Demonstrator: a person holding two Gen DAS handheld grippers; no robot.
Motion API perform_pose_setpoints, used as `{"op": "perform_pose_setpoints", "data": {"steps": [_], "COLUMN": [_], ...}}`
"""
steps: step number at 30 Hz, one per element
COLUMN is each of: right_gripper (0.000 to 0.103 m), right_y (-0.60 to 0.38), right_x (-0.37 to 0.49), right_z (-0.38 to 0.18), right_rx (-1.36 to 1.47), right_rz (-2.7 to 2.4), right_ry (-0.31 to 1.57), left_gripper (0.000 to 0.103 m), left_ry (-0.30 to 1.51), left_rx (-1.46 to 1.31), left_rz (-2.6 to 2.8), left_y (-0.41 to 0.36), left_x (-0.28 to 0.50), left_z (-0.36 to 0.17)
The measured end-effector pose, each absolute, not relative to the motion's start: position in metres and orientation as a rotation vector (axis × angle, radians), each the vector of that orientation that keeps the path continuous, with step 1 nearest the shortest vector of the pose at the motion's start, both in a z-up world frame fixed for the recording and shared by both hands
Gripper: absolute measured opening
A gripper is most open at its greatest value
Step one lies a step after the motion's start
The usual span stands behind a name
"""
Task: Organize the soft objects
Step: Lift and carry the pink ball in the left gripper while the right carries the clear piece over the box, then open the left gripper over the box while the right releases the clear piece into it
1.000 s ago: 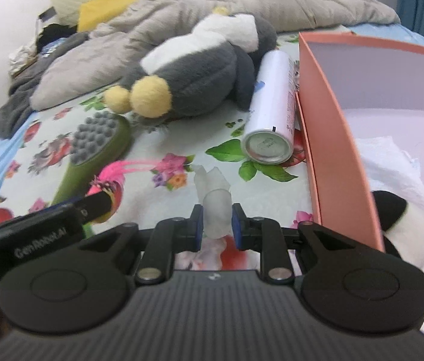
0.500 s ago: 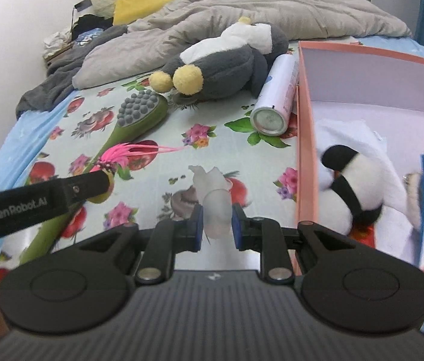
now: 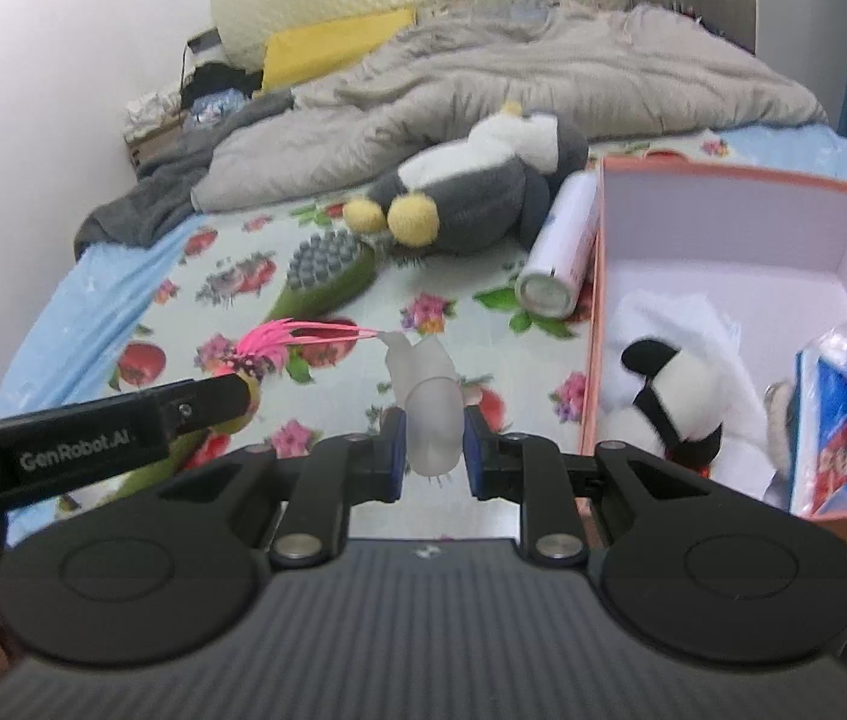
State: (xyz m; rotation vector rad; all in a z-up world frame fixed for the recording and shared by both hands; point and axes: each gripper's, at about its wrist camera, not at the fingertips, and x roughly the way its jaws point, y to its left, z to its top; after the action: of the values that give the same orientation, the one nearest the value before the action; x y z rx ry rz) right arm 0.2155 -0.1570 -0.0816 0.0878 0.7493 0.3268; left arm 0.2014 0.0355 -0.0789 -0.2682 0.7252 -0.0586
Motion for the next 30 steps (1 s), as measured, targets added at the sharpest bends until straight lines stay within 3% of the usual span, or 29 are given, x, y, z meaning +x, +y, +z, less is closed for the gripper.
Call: {"op": "perform_pose_setpoints", "data": {"steps": [18, 30], "right_gripper": [0.023, 0.024], "right_y": [-0.239, -0.311], "right_x": [0.207, 0.236], "right_z": [0.002, -0.035], "right_rx": [0.122, 0.204], "right_rz": [0.251, 0.101], "right_ry": [0.559, 0.619], "left_gripper": [0.032, 0.033], "left_ry": [0.616, 0.736], "left_rx": [-0.250, -0.211], "left_rz": [-0.239, -0.364], "left_y": [-0.044, -0.123], "left_x": [0.222, 0.278], "left_z": [0.009, -0.031]}}
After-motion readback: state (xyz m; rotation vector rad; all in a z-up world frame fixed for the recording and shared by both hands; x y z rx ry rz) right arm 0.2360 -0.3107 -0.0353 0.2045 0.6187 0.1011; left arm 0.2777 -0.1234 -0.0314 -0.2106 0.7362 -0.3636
